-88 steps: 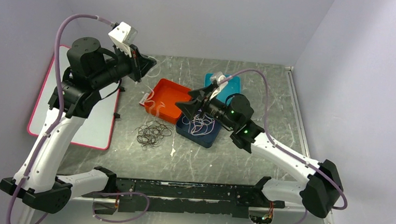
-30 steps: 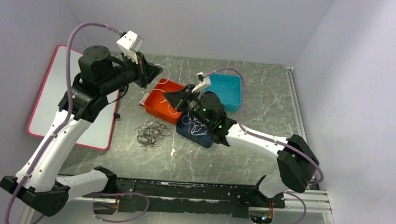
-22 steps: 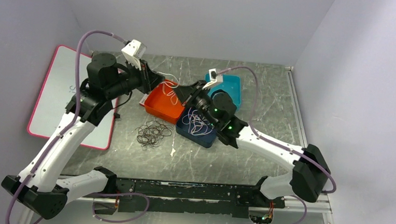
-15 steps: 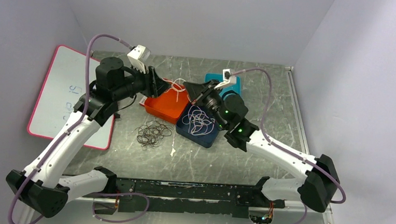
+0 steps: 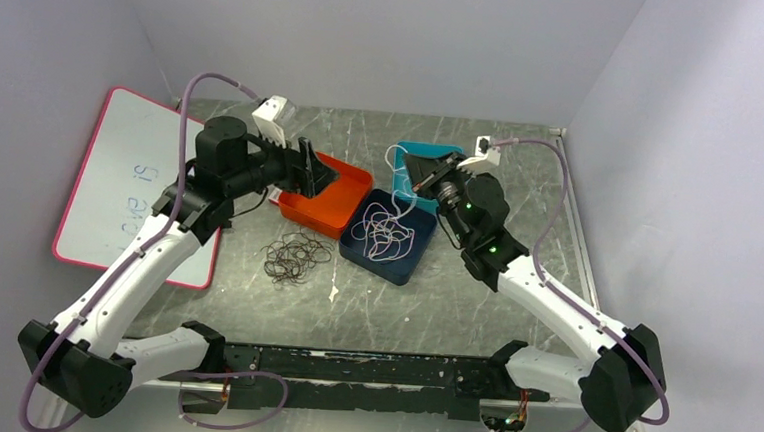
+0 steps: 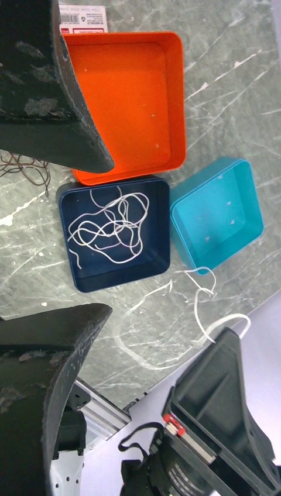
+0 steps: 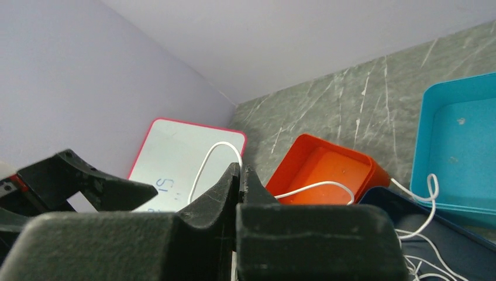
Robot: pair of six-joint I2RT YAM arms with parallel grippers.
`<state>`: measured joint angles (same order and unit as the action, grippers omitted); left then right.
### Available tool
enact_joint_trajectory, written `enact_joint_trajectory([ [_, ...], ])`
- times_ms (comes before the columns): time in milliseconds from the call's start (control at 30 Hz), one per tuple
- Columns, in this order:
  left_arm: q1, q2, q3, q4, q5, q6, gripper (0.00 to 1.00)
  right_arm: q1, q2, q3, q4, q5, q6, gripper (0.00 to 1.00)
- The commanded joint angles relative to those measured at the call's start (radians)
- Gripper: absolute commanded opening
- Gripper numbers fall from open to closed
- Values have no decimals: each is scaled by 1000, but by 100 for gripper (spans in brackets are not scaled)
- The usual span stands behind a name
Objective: Untangle the cables
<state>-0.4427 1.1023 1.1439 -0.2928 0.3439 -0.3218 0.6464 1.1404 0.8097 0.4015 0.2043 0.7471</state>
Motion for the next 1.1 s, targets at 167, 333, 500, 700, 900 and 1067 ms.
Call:
enact_joint_trajectory([
  [167,-8,-50,-64,-20,-71,12,86,-65,-15,-25,-34,-52,62,0],
  [333,-8,-50,-78,-37,-101,16,85,-67,-1,-45,-40,-79,94,0],
  [500,-8,-50,-88,-40,-113,19,85,-68,8,-76,-34,-90,114,0],
  [700,-8,-48,-102,-40,-119,16,85,-68,33,-113,-25,-111,131,0],
  [900,-7,-51,-111,-42,-129,13,85,-68,51,-147,-28,-112,147,0],
  [1067,-8,-47,-119,-39,-129,10,85,-68,82,-175,-27,-93,108,0],
])
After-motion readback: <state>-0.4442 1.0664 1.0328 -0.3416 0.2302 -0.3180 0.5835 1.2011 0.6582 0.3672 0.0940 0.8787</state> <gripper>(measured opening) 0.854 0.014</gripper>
